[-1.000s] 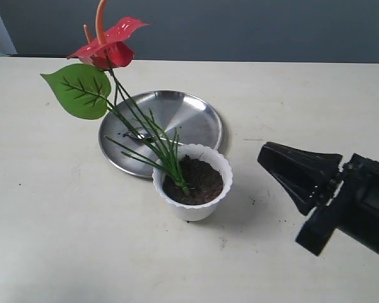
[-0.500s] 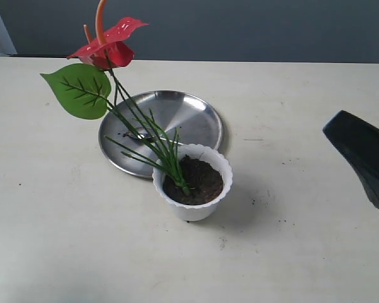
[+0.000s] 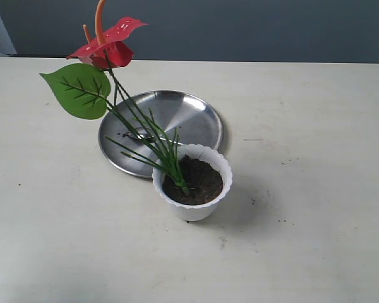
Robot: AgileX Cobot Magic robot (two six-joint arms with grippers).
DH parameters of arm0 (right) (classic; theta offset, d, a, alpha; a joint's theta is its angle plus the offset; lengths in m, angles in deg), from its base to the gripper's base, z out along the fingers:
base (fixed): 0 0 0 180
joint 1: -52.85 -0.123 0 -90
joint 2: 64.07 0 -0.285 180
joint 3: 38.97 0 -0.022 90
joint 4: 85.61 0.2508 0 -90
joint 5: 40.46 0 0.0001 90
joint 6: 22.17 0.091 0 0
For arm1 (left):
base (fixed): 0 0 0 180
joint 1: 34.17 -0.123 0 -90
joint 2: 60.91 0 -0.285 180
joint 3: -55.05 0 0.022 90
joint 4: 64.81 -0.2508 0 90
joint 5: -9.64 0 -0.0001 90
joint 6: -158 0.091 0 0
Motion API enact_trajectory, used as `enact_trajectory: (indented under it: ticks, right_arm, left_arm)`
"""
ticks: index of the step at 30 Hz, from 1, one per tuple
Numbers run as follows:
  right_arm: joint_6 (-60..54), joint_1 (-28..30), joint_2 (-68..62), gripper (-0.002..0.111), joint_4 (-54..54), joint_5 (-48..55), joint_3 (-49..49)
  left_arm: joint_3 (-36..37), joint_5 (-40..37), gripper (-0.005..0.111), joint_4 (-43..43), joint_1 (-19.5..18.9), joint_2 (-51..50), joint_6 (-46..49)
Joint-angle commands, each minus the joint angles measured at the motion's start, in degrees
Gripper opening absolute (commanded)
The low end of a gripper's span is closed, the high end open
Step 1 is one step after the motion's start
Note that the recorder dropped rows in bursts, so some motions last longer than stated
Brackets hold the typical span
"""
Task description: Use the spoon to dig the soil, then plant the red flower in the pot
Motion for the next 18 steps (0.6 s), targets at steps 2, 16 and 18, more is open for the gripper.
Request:
enact_trajectory:
  ticks: [2, 16, 18]
  right_arm:
    - [-0.73, 7.35, 7.58, -0.001, 0.32, 22.33, 0.36]
    - [-0.60, 17.11, 9.33, -0.001, 3.20, 31.77, 1.22]
    - [-0.60, 17.11, 9.33, -0.001, 3.20, 31.77, 1.22]
  left_arm:
    - [-0.21, 0.26, 0.000, -0.11, 0.36, 0.30, -0.22]
    - [-0.21, 0.26, 0.000, -0.11, 0.36, 0.30, -0.22]
    - [-0.21, 0.26, 0.000, -0.11, 0.36, 0.30, -0.22]
